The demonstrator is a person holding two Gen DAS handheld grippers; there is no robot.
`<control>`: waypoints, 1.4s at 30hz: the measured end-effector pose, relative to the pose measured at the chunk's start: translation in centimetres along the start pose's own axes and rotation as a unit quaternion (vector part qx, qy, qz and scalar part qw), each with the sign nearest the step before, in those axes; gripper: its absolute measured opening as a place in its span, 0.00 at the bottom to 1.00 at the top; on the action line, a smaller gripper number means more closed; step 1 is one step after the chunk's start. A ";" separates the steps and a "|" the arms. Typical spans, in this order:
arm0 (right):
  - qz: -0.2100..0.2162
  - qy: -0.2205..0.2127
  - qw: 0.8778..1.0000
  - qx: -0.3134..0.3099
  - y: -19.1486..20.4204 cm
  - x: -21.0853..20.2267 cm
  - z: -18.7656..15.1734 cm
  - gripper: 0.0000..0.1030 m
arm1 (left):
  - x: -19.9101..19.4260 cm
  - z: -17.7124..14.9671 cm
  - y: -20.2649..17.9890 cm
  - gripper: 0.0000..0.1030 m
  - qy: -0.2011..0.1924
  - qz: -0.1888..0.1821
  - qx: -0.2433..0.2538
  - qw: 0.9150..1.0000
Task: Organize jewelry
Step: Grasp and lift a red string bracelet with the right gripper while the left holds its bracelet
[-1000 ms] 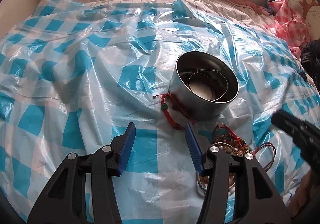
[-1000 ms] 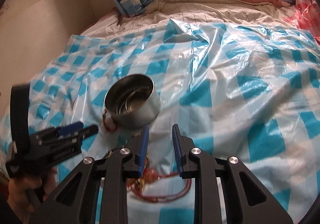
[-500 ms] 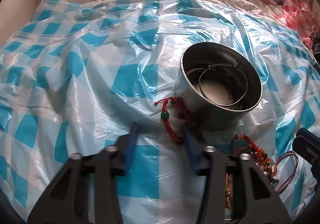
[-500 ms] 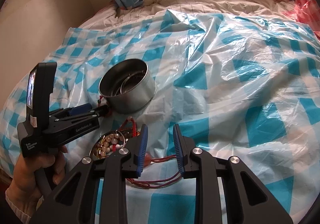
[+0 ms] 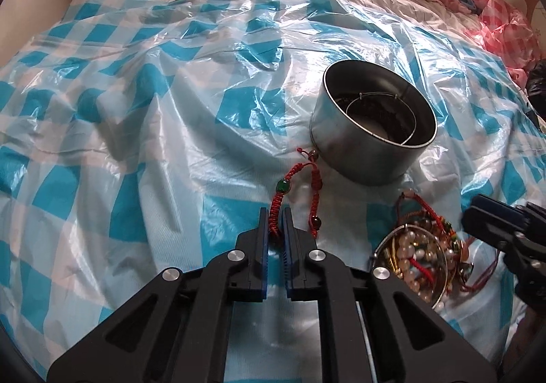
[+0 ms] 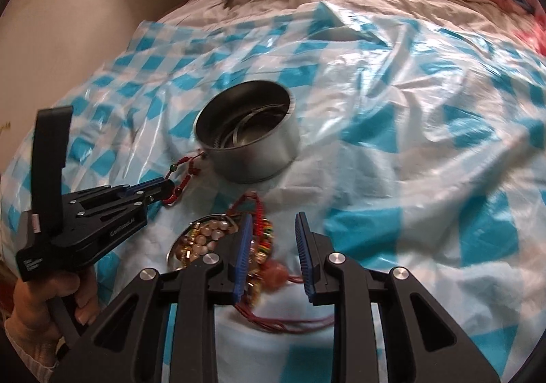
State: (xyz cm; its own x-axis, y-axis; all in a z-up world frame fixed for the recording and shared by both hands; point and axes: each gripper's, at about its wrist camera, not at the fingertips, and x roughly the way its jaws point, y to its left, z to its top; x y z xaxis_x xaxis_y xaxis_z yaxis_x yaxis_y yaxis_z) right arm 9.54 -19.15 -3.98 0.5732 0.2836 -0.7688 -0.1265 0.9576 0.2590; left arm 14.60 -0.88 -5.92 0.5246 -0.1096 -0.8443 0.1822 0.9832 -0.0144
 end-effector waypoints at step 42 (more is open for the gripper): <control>0.061 -0.024 0.997 0.040 -0.5 -0.8 1.3 0.04 | -3.5 -0.4 0.6 0.06 -0.043 -0.027 -0.012 0.999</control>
State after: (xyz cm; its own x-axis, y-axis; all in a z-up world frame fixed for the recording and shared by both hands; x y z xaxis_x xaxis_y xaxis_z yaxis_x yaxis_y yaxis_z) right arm 10.21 -19.89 -2.77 0.5953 0.3926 -0.7010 -0.1328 0.9086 0.3960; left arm 12.49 0.14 -3.18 0.5843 -0.1728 -0.7929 0.1918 0.9788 -0.0719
